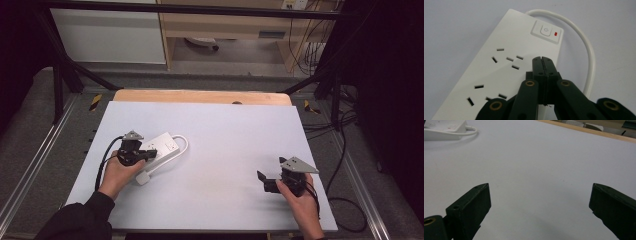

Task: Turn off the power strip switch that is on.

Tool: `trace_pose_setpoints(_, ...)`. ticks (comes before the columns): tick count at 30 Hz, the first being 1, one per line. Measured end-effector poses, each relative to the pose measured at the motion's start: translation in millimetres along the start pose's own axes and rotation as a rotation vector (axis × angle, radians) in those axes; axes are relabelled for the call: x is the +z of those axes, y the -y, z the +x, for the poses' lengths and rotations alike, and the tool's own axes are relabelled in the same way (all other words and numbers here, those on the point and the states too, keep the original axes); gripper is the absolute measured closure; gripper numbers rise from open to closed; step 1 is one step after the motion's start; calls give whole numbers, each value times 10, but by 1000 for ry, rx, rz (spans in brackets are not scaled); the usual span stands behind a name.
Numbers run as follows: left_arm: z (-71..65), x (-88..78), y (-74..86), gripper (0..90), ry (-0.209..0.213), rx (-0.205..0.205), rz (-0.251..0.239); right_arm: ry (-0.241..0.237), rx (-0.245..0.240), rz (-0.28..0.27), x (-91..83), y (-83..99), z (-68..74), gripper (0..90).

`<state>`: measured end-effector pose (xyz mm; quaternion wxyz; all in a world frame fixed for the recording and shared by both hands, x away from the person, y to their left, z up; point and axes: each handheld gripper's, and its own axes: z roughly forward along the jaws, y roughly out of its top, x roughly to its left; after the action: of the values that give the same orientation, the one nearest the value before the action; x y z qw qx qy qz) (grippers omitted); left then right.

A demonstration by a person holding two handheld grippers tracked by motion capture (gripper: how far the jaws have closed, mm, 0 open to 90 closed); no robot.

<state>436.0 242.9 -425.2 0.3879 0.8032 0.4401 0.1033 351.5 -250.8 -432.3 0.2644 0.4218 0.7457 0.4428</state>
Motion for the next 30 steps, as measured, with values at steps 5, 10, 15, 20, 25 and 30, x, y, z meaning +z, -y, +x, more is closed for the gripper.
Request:
trace_pose_setpoints(5,-2,1,-3,900,0,0,3,0,1,-1,-1,0,1,44)
trace_pose_setpoints(10,1,0,-2,900,1,1,2,-1,-1,0,0,0,1,44)
trace_pose_setpoints(15,-6,1,-3,900,-5,9,3,-3,0,0,3,-1,6,44)
trace_pose_setpoints(20,11,-9,9,900,-33,17,17,-2,-1,0,1,0,2,44)
trace_pose_setpoints(25,31,-21,33,900,-41,37,3,-6,-4,5,9,0,10,43)
trace_pose_setpoints(30,36,-16,44,900,-31,19,-10,-4,1,2,1,0,4,43)
